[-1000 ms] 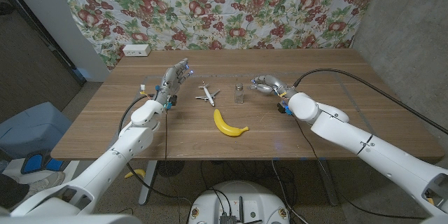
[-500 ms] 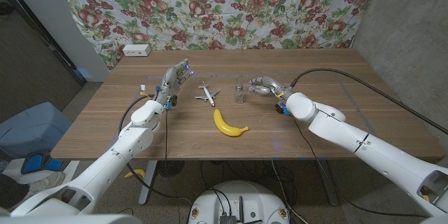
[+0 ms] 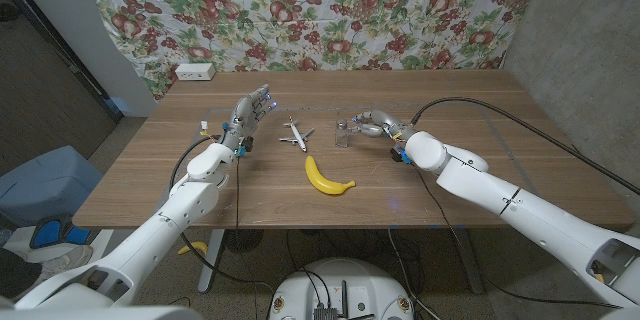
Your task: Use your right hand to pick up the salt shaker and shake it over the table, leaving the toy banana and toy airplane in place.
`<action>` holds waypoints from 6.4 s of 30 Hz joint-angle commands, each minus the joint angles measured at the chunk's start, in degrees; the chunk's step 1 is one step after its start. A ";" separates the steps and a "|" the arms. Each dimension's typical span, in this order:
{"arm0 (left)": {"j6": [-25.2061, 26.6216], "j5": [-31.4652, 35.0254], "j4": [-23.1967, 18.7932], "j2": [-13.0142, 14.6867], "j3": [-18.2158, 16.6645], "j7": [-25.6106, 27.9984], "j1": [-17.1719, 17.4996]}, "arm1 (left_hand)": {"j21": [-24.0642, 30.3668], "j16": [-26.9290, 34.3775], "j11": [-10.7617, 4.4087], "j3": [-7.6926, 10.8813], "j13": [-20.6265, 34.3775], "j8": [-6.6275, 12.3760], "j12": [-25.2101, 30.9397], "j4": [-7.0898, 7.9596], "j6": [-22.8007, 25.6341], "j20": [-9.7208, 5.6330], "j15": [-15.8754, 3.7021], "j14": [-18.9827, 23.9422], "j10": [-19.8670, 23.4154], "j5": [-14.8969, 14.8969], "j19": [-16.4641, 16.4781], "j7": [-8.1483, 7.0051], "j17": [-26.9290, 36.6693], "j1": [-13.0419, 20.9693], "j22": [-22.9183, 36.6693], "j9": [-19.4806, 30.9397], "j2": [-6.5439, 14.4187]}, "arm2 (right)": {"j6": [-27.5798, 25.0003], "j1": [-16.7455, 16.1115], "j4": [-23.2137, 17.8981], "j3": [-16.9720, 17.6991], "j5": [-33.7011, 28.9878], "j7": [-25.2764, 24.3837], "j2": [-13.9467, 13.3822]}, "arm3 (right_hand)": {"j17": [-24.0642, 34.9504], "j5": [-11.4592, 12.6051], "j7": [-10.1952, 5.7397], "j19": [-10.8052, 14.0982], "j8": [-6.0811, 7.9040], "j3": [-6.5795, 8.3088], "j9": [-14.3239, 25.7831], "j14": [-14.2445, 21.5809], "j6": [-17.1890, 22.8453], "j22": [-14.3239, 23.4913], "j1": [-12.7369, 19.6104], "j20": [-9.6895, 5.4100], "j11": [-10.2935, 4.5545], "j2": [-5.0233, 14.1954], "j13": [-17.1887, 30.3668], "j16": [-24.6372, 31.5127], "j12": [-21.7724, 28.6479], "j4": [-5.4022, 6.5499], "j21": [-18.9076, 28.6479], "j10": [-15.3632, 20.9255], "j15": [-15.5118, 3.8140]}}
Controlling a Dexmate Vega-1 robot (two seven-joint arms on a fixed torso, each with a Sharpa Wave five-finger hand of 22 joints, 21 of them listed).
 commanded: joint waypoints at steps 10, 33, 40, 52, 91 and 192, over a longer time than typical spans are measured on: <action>0.17 -0.25 1.26 -0.17 0.09 -0.96 -1.04 | 0.08 0.24 -0.31 0.34 0.08 0.01 0.41 0.14 0.43 0.48 0.34 0.68 0.62 0.28 0.45 -0.18 0.16 -0.71 0.19 0.34 0.89 | 0.05 1.83 2.00 -1.73 -1.63 1.24 1.25 | -0.32 -0.87 -1.17 0.32 0.54 -0.20 0.14 -0.58 -0.01 0.12 1.69 -0.17 -0.96 -1.18 0.03 -0.12 0.28 -0.03 -0.61 -0.30 -0.18; 0.82 -0.43 -0.86 0.61 -0.30 0.04 0.47 | 0.11 0.21 -0.17 0.66 0.08 0.01 0.51 0.27 0.43 0.65 0.41 1.34 1.08 0.28 0.78 -0.15 0.14 -1.25 0.19 0.34 0.76 | 1.67 2.16 4.20 -2.92 -3.69 0.03 2.93 | -1.17 -1.39 -3.04 0.59 0.92 0.14 0.15 -3.14 0.93 0.14 6.01 -1.39 -3.01 -1.69 -0.34 -0.80 0.24 0.39 -2.06 -0.78 -0.78; 1.00 -0.80 -0.74 0.65 -0.32 -0.43 0.42 | 0.15 0.32 0.00 0.72 0.08 -0.01 0.48 0.34 0.38 0.77 0.46 1.79 1.08 0.28 0.96 -0.12 0.15 -1.43 0.19 0.34 0.73 | 2.55 2.26 5.48 -3.03 -3.90 -0.60 3.79 | -1.39 -1.43 -4.03 0.50 1.36 -0.09 0.17 -3.77 2.23 0.14 6.51 -1.70 -4.33 -1.76 -0.45 -0.79 0.80 0.69 -2.64 0.69 -0.78; 1.03 -0.94 -0.48 0.62 -0.37 -0.59 0.35 | 0.32 0.53 -0.01 0.87 0.08 -0.06 0.52 0.46 0.19 1.09 0.62 3.01 1.37 0.28 1.59 -0.23 0.15 -1.84 0.19 0.33 0.61 | 4.12 3.23 7.44 -3.59 -3.52 0.49 4.87 | -1.59 -1.38 -4.32 0.91 1.69 -0.23 0.17 -3.27 3.33 0.14 7.04 -1.89 -4.57 -1.75 -0.53 -0.39 1.07 0.79 -2.95 1.56 -0.93; 0.94 -1.17 -1.20 1.03 -0.71 -0.55 1.05 | 0.21 0.24 0.01 1.36 0.07 -0.01 0.38 0.54 0.12 1.21 0.32 3.86 1.40 0.30 1.82 -0.23 0.14 -2.57 0.18 0.33 0.47 | 8.28 1.99 10.89 -2.57 -2.89 -4.72 7.72 | 7.94 -1.13 -5.76 10.07 11.47 -3.82 1.97 16.65 30.51 0.80 19.11 -7.34 -8.71 8.00 11.83 18.88 15.83 0.56 -3.26 32.36 -10.56; 0.02 -1.18 -0.55 0.04 -0.29 -1.11 0.47 | -0.03 -0.15 -0.06 2.70 0.07 0.01 0.26 0.12 0.19 1.21 0.36 4.17 1.58 0.29 2.11 -0.10 0.09 -3.50 0.19 0.33 0.40 | 17.12 -9.37 9.40 10.74 0.02 -32.24 11.67 | 25.32 -0.96 -2.37 20.24 16.86 -2.96 7.81 41.27 28.74 1.16 24.19 -14.33 -7.35 8.80 28.49 21.68 21.55 2.21 15.54 33.26 -10.09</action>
